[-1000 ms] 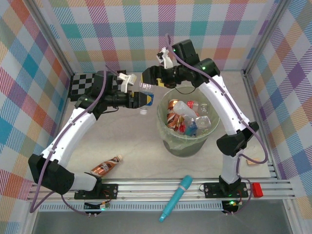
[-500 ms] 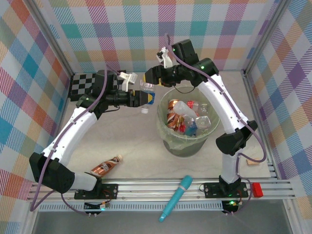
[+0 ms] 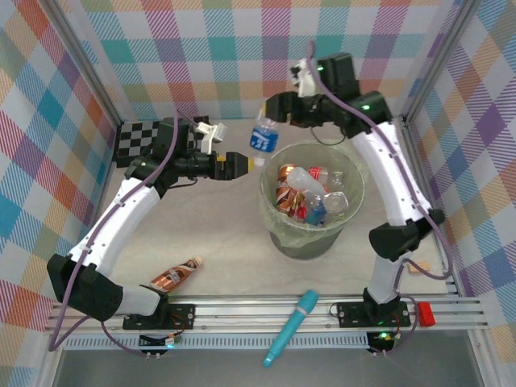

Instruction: Put the plastic bottles in the bin

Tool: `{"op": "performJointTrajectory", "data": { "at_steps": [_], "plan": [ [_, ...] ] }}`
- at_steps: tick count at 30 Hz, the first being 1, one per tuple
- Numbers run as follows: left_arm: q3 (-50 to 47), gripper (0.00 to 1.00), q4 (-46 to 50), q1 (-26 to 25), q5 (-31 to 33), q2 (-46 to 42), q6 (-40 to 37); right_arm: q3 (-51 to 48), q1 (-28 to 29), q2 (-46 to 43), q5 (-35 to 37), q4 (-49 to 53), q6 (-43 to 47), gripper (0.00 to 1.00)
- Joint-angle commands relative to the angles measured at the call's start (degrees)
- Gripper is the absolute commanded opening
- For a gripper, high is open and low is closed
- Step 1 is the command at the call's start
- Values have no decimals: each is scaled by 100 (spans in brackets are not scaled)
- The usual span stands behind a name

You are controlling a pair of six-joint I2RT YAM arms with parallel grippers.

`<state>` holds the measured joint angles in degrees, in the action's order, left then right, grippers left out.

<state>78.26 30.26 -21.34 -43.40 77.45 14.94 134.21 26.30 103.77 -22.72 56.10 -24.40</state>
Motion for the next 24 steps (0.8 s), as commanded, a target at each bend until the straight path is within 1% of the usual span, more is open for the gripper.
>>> {"op": "performJointTrajectory", "data": {
  "at_steps": [1, 5, 8, 11, 17, 20, 24],
  "plan": [
    [98, 100, 281, 7, 66, -224, -123, -128, -291, -794, 393, -187, 311, 44],
    [124, 100, 437, 63, 237, -215, 18, -828, -616, -1590, 925, -347, 687, 42],
    [176, 99, 596, 149, 341, -125, 199, -1485, -847, -2135, 1065, -659, 1062, 40],
    [199, 98, 733, 242, 341, 0, 344, -2202, -877, -2555, 1195, -1092, 1729, 38],
    [-74, 97, 529, 306, 420, -28, 603, -3341, -907, -2877, 1099, -1755, 2633, 39],
    [-176, 97, 489, 306, 469, -90, 654, -3827, -939, -2947, 875, -2123, 2744, 39],
    [-242, 97, 577, 315, 524, -137, 637, -4320, -978, -3007, 633, -2316, 2750, 39]
  ]
}}
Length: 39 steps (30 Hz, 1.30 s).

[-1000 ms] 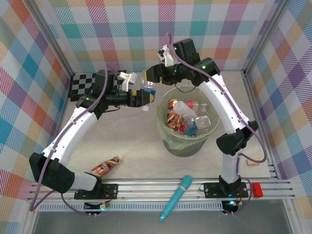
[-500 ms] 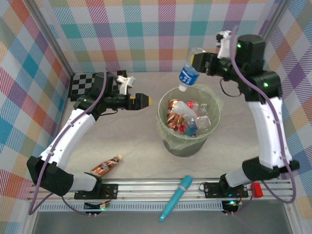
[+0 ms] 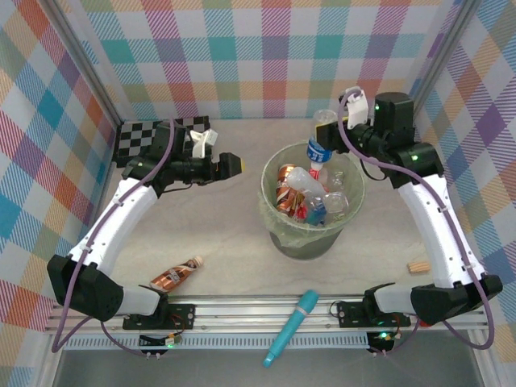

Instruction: Put the plastic bottles in the bin

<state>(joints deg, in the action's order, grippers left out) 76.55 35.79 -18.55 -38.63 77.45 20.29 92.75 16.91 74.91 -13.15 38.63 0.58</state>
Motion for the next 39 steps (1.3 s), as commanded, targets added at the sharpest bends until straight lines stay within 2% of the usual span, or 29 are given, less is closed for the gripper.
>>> {"op": "performJointTrajectory", "data": {
  "at_steps": [1, 7, 11, 17, 21, 25, 29, 31, 35, 39],
  "plan": [
    [-94, 97, 43, 35, 66, -153, 94, -298, -55, -150, -371, -592, 226, 39],
    [-216, 97, 10, 44, 128, -203, 94, -1253, -82, -410, -535, -704, 28, 39],
    [-229, 97, -54, 45, 103, -140, 115, -1790, -83, -579, -347, -774, -12, 41],
    [-293, 96, -181, 49, 93, -68, 169, -1892, -83, -816, 447, -488, 244, 43],
    [-348, 96, -303, 45, 58, -6, 262, -1744, -82, -688, 436, -146, 295, 46],
    [-343, 96, -294, 44, 76, 18, 289, -1276, -77, -567, 99, 178, 43, 61],
    [-339, 96, -239, 44, 84, 28, 266, -274, -83, -446, 207, 863, 66, 80],
    [-343, 96, -232, 47, 84, 29, 260, 217, -82, -311, 316, 1278, 113, 83],
    [-334, 96, -231, 44, 66, 51, 256, 1199, -82, 88, 310, 1766, -4, 80],
    [-295, 96, -218, 51, 58, 78, 254, 2416, -88, 862, 372, 2376, -410, 58]
  ]
}}
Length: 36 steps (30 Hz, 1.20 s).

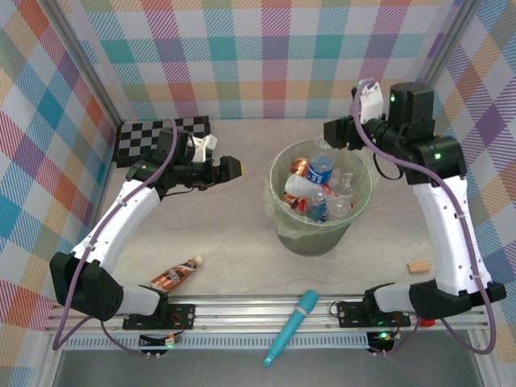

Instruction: Put the plastic bottles in the bin

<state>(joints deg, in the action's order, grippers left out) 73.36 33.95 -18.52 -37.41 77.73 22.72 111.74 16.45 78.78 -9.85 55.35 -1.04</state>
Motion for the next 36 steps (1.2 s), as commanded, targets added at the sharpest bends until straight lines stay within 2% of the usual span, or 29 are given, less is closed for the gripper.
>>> {"op": "performJointTrajectory", "data": {
  "at_steps": [1, 5, 12, 15, 19, 27, 31, 36],
  "plan": [
    [22, 96, -17, 42, -66, 44, 5, 638, -29, 589, -45, 740, -293, 53],
    [-36, 96, 84, 42, 30, -43, -40, 176, -11, 624, -52, 513, -451, 35],
    [-6, 97, 577, 76, 276, -83, -46, -2181, -20, -1, -199, -455, -950, 29],
    [36, 97, 799, 142, 363, -56, -41, -2561, -23, -56, -198, -603, -1029, 29],
    [30, 97, 894, 191, 470, -9, -55, -2268, -21, -35, -162, -529, -968, 29],
    [20, 97, 973, 200, 628, 46, -51, -544, -19, 115, 410, 543, -549, 34],
    [18, 97, 948, 196, 610, 67, -55, -230, 11, 248, 4, 489, -644, 37],
    [26, 97, 938, 193, 628, 32, -53, -205, 426, 540, -242, 339, -731, 50]
  ]
}}
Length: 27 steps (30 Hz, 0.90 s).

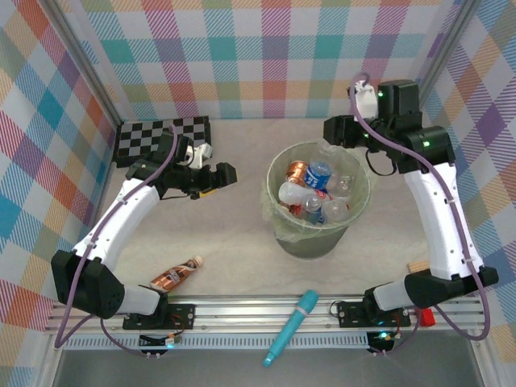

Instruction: Put the plastic bottles in the bin

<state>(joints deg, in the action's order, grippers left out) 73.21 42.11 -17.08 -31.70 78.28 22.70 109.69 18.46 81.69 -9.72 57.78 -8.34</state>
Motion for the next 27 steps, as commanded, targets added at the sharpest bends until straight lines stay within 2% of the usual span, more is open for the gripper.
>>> {"op": "performJointTrajectory", "data": {
  "at_steps": [1, 5, 11, 16, 21, 27],
  "plan": [
    [40, 97, 122, 56, 64, -32, -47, -29, 292, 304, -223, 93, 7, 51],
    [35, 97, 159, 52, 72, -54, -47, -415, 343, 340, 124, 117, 73, 51],
    [79, 97, 487, 62, 156, -8, -173, -1060, 176, -157, 875, 455, 71, 47],
    [72, 97, 529, 73, 168, 5, -183, -1684, -1, -542, 892, 506, -141, 44],
    [9, 97, 404, 73, 148, 56, -85, -2337, -3, -570, 565, 192, -562, 42],
    [69, 97, 410, 73, 138, 147, -57, -2030, 0, -441, 484, 114, -590, 43]
  ]
}}
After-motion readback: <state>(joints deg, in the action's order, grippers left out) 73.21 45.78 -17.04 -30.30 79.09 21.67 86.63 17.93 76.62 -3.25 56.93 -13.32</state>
